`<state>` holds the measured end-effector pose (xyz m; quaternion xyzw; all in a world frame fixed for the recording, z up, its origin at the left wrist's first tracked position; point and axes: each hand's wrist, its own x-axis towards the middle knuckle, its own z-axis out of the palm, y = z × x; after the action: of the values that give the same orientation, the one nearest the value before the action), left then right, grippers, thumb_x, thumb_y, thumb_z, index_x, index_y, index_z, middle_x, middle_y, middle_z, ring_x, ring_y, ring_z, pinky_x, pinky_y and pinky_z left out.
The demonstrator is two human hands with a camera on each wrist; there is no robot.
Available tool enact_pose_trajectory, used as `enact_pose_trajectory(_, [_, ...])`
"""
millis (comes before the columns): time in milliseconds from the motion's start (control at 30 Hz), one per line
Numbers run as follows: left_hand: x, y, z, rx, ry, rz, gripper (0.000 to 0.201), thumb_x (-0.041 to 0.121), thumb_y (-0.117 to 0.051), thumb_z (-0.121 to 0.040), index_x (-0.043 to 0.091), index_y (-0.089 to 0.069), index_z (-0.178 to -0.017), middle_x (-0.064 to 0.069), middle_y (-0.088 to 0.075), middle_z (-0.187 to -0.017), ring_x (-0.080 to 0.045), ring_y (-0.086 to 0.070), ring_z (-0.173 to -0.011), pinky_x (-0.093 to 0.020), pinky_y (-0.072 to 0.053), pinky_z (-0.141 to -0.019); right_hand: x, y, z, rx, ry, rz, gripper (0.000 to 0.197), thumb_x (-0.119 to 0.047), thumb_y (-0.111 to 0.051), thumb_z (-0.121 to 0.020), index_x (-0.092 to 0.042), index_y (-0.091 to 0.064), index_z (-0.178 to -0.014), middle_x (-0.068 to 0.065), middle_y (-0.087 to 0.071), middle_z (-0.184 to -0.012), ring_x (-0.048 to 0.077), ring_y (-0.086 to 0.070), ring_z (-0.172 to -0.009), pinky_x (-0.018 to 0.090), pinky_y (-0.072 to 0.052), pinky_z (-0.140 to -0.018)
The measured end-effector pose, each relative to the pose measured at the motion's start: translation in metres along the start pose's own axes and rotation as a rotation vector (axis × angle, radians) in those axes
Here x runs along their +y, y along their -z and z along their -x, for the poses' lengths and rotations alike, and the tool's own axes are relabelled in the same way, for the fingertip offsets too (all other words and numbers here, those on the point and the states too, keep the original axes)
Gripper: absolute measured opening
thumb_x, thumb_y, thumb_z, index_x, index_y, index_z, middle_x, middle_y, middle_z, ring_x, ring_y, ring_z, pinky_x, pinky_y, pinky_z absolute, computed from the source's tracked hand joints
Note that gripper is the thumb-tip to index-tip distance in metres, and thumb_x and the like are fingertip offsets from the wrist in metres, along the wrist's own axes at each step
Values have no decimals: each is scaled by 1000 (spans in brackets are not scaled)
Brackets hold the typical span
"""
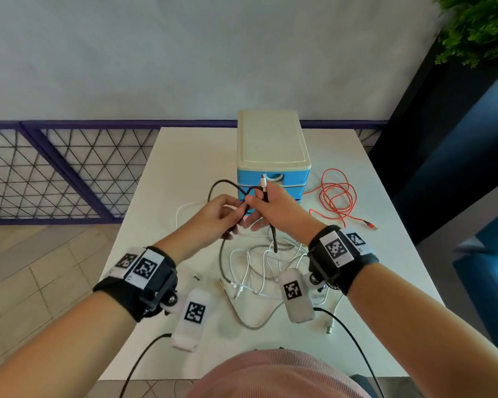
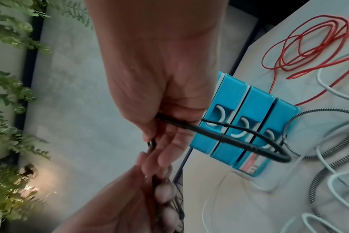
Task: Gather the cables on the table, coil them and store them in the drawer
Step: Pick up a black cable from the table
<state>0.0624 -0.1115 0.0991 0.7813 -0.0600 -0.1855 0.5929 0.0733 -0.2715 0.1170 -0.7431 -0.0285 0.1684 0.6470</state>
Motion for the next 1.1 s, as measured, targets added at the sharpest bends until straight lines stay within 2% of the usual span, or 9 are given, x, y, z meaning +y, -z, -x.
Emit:
enact_pose_trajectory(100, [-2, 24, -9, -31, -59, -335, 16, 14, -46, -98, 10, -58, -108, 4, -56, -72, -2, -48, -56, -10, -37, -48, 2, -4, 1, -9, -85, 156, 21, -20, -48, -99, -15, -36, -83, 11, -66, -95, 17, -62, -43, 25, -49, -40])
enact_pose_trajectory(233, [17, 65, -17, 48, -216, -634, 20, 7, -53, -93, 6, -67, -107, 10, -62, -84, 15, -54, -66, -4, -38, -62, 2, 0, 3, 13, -131, 337, 15, -29, -44, -100, -16, -40, -106, 7, -61, -74, 15, -37, -40, 19, -30, -38])
enact_pose_trajectory(367, [41, 117, -19, 395, -292, -752, 21, 9, -58, -91, 10, -69, -109, 2, -66, -111, -12, -59, -95, -20, -38, -81, -3, 12, 0, 137, -98, 234, 21, -23, -33, -102, -23, -45, -120, 2, -47, -62, 7, -36, -38, 20, -29, -40])
enact_pose_trajectory(467, [37, 149, -26, 456, -322, -812, 26, 2, -57, -89, 10, -69, -110, -4, -60, -130, -20, -55, -118, -19, -34, -96, -6, 19, -8, 230, -74, 151, 30, -28, -35, -101, -17, -54, -121, -1, -47, -61, 7, -35, -42, 21, -32, -42])
enact_pose_trajectory(567, [15, 148, -29, 355, -250, -866, 24, 7, -63, -87, 17, -67, -108, 2, -56, -130, -17, -52, -119, -30, -36, -101, -6, 18, -7, 249, -51, 72, 29, -27, -41, -99, -8, -58, -113, -1, -43, -63, 9, -34, -48, 22, -31, -47])
enact_pose_trajectory(767, [-60, 99, -20, -89, -79, -970, 28, 13, -66, -79, 38, -53, -76, 13, -54, -86, -12, -56, -82, -26, -44, -74, 4, 14, -6, 245, -29, 24, 14, -14, -37, -98, -11, -45, -87, 2, -44, -65, 10, -37, -52, 17, -32, -43])
enact_pose_trajectory(900, [-106, 70, -7, -399, 111, -1183, 26, 13, -62, -79, 21, -60, -103, 3, -47, -105, -18, -52, -100, -32, -45, -78, 9, 11, -5, 272, -48, -7, 15, -14, -30, -99, -16, -36, -85, 3, -47, -73, 11, -38, -56, 18, -35, -47])
enact_pose_trajectory(1000, [-129, 60, 2, -410, 131, -1288, 19, 19, -60, -81, 18, -58, -100, 2, -41, -103, -20, -50, -103, -34, -46, -77, 10, 10, -6, 289, -41, -31, 18, -14, -28, -101, -19, -37, -86, 3, -54, -76, 11, -39, -54, 24, -33, -50])
enact_pose_trajectory(1100, [-135, 62, 2, -354, 100, -1231, 10, 12, -58, -83, 20, -60, -89, 3, -52, -100, -20, -57, -96, -31, -45, -77, 12, 10, -5, 250, -12, -46, 24, -16, -26, -103, -18, -48, -93, 4, -60, -75, 7, -44, -46, 19, -36, -45])
